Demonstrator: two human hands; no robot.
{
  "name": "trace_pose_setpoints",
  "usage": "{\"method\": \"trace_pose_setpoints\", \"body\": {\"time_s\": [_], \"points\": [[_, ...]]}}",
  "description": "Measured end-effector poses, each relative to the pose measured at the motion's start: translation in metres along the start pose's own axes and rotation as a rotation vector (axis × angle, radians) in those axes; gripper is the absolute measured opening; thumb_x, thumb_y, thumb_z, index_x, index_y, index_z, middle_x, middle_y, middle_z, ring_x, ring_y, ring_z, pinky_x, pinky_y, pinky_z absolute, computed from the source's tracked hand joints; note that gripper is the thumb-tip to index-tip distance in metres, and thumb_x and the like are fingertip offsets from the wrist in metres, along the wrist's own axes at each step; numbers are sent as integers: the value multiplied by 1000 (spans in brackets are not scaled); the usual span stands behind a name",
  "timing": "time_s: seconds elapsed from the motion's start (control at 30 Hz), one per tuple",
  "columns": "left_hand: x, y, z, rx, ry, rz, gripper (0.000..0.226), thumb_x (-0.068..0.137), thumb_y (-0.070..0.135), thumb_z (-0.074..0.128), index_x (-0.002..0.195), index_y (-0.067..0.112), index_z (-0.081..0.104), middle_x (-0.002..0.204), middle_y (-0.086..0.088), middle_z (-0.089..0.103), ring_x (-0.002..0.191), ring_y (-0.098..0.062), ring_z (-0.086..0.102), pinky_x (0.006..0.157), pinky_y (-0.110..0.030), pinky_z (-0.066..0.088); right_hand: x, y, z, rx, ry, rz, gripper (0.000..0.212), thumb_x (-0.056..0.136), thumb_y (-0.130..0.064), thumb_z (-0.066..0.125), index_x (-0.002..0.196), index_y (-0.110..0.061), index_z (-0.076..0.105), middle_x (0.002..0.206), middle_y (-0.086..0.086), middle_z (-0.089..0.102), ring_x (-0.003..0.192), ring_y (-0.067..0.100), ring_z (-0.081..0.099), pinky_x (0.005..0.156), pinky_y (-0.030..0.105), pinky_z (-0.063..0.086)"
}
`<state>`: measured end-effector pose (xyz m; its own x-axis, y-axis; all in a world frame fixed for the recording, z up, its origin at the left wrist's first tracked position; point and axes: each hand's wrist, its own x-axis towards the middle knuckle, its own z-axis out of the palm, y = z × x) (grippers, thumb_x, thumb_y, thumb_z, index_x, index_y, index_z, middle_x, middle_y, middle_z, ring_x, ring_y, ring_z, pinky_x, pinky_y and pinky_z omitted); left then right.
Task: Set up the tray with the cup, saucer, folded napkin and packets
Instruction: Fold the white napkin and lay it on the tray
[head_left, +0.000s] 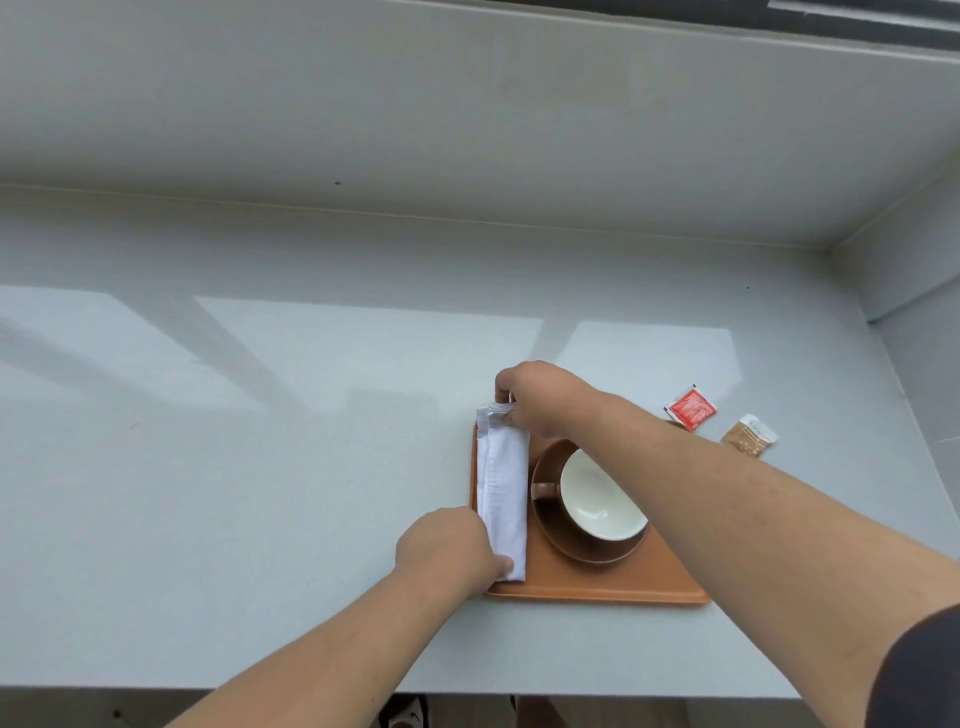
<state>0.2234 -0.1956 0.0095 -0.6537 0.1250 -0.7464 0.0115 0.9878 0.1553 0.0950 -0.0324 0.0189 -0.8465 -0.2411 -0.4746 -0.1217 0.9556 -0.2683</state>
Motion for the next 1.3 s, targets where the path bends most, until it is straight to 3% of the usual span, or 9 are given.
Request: {"method": "trace_pose_setpoints", "body": {"time_s": [0.1, 0.17, 0.23, 0.33, 0.43, 0.63, 0.8, 1.03, 1.3], "points": [[5, 2, 0, 124, 62, 30, 50, 76, 66, 70, 73, 21, 48, 75, 4, 54, 73, -19, 58, 55, -29, 40, 0, 3, 5, -11, 22, -6, 19, 93, -17, 60, 111, -16, 64, 105, 4, 62, 90, 24, 56, 69, 31, 39], [7, 2, 2, 149, 184, 71, 61, 67, 68, 78, 91, 21, 47, 86, 3, 53, 77, -21, 57, 58, -32, 40, 0, 4, 9, -31, 60, -4, 18, 92, -20, 62, 110, -15, 61, 108, 6, 59, 91, 26, 56, 70, 33, 41], [8, 1, 5, 219, 353, 143, 88, 57, 73, 81, 117, 23, 39, 106, 0, 48, 90, -22, 53, 67, -35, 42, -1, 5, 13, -100, 117, 14, 23, 91, -25, 65, 110, -15, 57, 106, 6, 57, 94, 28, 55, 72, 35, 41], [17, -3, 6, 338, 470, 304, 122, 55, 78, 77, 148, 25, 20, 146, -7, 33, 120, -29, 42, 94, -44, 41, -1, 7, 15, -113, 135, 46, 27, 89, -32, 69, 105, -16, 55, 100, 5, 57, 91, 28, 55, 71, 35, 42], [24, -6, 3, 378, 391, 407, 124, 64, 81, 70, 158, 21, 15, 169, -8, 5, 153, -33, 10, 123, -56, 13, 0, 10, 12, -28, 87, 66, 16, 90, -30, 68, 92, -21, 55, 91, -1, 56, 87, 24, 55, 68, 31, 40], [32, -9, 2, 404, 334, 405, 141, 61, 87, 66, 162, 15, -2, 171, -7, -11, 156, -28, -12, 125, -56, -2, -1, 15, 11, -19, 37, -11, 15, 94, -31, 61, 97, -19, 70, 91, -2, 67, 89, 21, 59, 68, 30, 40], [38, -7, -2, 432, 320, 385, 152, 55, 90, 66, 161, 14, -11, 170, -7, -18, 155, -30, -19, 122, -61, -7, 2, 21, 15, 20, 100, 94, 28, 87, -50, 68, 89, -24, 56, 82, -8, 54, 83, 19, 54, 66, 32, 40], [41, -1, -6, 499, 292, 350, 166, 45, 95, 65, 158, 8, -21, 168, -10, -24, 152, -34, -27, 115, -69, -13, 8, 16, 20, -84, 67, 221, 41, 78, -50, 76, 76, -24, 45, 73, -8, 45, 83, 22, 56, 65, 32, 40], [37, -5, -4, 472, 277, 354, 161, 48, 94, 65, 158, 14, -20, 168, -7, -26, 153, -33, -24, 117, -69, -12, 5, 20, 8, 49, -21, 22, 18, 90, -40, 68, 84, -23, 63, 83, -8, 63, 84, 18, 57, 64, 29, 39]]}}
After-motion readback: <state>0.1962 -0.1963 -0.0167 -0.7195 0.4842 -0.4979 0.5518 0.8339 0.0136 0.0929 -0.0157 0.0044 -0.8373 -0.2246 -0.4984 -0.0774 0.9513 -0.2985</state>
